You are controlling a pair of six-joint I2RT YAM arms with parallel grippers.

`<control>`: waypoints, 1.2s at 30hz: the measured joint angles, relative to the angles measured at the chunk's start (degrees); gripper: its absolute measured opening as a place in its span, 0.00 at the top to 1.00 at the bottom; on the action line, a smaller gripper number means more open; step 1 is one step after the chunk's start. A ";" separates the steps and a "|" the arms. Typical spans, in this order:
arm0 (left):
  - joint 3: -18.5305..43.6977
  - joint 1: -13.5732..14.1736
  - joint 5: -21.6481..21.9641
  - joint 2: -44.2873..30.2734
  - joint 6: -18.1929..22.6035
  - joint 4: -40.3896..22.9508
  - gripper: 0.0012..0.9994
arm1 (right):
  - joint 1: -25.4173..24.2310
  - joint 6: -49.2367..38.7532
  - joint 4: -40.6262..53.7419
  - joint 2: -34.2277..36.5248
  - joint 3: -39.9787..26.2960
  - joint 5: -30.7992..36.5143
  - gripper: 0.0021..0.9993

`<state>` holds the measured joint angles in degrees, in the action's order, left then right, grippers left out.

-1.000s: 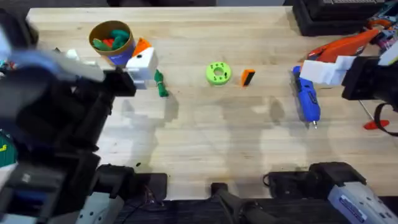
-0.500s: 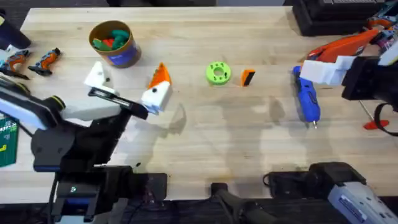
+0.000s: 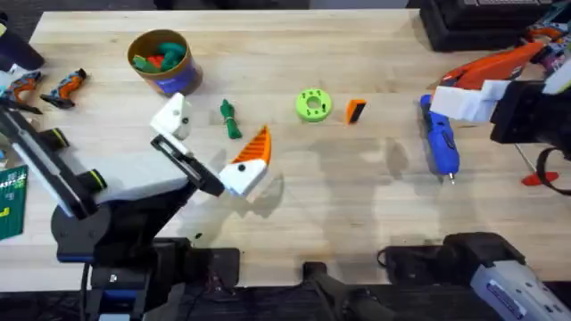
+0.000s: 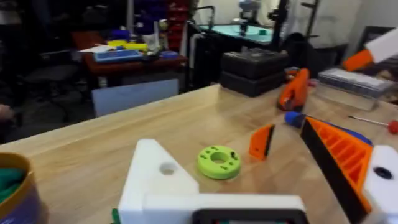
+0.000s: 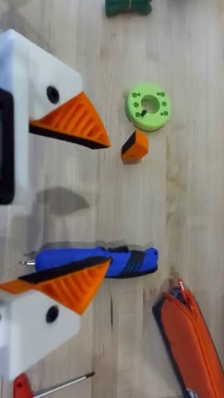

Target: Pick up the gripper from the table and insert it into the empty holder that is missing its gripper. Then pick up a screw, insert it into the mounting hole, and use the screwdriver to tighten it. Finally, clean up the table by picking up the vegetable and placing it into the bucket.

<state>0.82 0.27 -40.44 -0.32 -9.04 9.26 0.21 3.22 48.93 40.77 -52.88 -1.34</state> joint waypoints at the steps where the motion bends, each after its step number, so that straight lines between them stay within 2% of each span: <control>1: 0.00 0.00 -1.17 0.01 -0.01 -0.11 0.01 | 0.00 0.00 0.00 0.00 0.00 0.00 0.01; 9: -0.04 0.00 -11.46 0.00 0.02 -7.76 0.01 | 0.00 0.00 0.00 0.00 0.00 0.00 0.01; 18: -0.04 0.00 -17.29 0.00 0.49 -15.19 0.01 | 0.00 -0.01 0.00 0.00 0.00 0.00 0.01; 25: -0.02 0.00 -23.36 0.02 6.64 -16.21 0.01 | 0.00 -0.01 -0.01 0.00 0.00 0.00 0.01; 36: -0.02 0.00 -27.28 0.02 9.74 -16.89 0.01 | 0.00 0.00 0.00 0.00 0.00 0.00 0.01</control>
<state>0.80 0.27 -67.72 -0.30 0.70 -7.64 0.21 3.22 48.93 40.77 -52.88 -1.34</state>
